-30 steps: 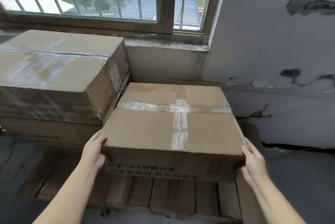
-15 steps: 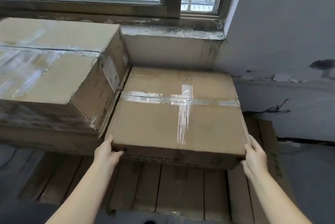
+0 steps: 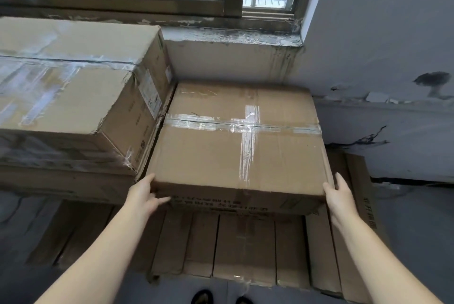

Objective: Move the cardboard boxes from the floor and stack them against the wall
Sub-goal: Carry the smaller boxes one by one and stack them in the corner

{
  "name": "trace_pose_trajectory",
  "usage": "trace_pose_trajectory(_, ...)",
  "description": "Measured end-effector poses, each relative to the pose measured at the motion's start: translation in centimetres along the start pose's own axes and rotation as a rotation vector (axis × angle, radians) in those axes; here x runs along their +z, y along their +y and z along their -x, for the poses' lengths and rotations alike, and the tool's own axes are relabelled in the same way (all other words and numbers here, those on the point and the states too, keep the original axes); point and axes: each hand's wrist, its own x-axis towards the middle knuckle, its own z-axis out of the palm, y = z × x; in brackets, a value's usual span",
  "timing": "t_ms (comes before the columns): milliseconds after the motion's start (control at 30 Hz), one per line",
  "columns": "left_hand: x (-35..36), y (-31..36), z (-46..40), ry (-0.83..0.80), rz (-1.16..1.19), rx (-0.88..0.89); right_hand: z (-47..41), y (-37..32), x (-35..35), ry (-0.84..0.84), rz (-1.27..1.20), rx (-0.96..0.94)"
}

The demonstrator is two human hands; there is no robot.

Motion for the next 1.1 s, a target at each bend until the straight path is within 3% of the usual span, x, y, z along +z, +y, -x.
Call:
trace_pose_trajectory(100, -1.4, -0.9, 3.4, -0.065, -0.223, 0.189, 3.7, -0.6, -1.1, -0.083, 0.2, -0.19)
trace_pose_trajectory(200, -3.4, -2.3, 8.1, -0.202, -0.432, 0.434, 9.3, -0.6, -1.8, -0.246, 0.226, -0.361)
trace_pose_trajectory(333, -7.0, -5.0, 13.4, -0.42, -0.613, 0.705, 17.1, 1.7, -2.7, -0.387, 0.081, -0.397)
trace_pose_trajectory(433, -9.2, -7.2, 16.0, -0.498, -0.661, 0.799, 21.8, 4.8, -3.2, -0.413, 0.038, -0.383)
trace_pose_trajectory(567, -10.1, -9.8, 16.9, -0.624, -0.714, 0.782, 26.7, 8.1, -2.6, -0.277, -0.033, -0.397)
trace_pose_trajectory(700, -11.0, -10.3, 17.1, -0.869, -0.812, 0.748, 31.5, 10.6, -0.8, -0.085, -0.117, -0.361)
trace_pose_trajectory(1100, -15.1, -11.7, 17.4, -1.511, -1.09, 0.608, 47.7, 18.3, 3.3, 0.724, -0.409, -0.238)
